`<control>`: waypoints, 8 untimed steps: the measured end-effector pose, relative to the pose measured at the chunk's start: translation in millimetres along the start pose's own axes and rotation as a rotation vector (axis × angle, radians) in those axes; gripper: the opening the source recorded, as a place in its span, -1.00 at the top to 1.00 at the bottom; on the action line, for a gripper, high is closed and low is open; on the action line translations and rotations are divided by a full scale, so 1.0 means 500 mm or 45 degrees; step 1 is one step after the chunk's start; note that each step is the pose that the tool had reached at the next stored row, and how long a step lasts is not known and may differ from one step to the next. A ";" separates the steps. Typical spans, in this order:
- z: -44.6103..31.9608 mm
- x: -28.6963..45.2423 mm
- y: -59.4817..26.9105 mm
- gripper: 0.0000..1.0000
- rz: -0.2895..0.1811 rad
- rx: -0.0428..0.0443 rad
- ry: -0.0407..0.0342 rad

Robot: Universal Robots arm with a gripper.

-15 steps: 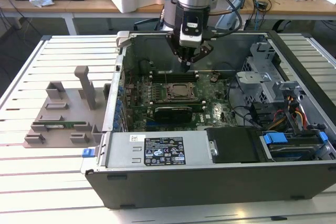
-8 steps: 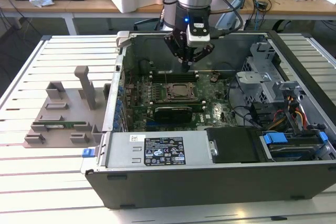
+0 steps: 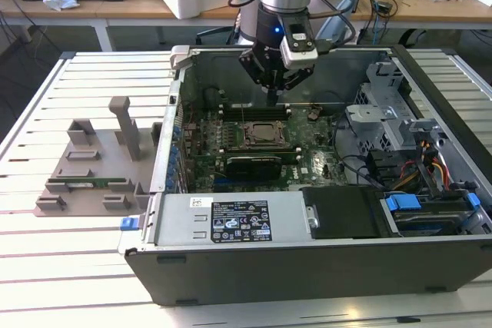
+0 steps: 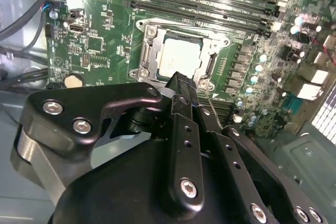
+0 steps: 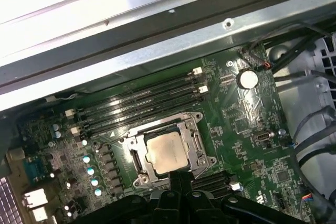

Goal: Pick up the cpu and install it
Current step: 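Install the first cpu locking lever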

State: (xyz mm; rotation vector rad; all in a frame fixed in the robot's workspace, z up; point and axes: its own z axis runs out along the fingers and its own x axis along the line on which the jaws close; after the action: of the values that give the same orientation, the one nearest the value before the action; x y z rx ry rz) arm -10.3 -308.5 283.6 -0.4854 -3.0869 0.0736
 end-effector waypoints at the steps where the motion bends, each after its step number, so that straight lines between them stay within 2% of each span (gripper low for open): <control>1: 0.000 0.000 0.000 0.79 -0.013 0.000 -0.0006; 8: 0.000 0.000 0.000 0.79 -0.124 0.001 -0.0061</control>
State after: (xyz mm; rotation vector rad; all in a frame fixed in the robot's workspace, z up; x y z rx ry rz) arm -10.3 -308.5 283.6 -0.3350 -3.1092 0.0749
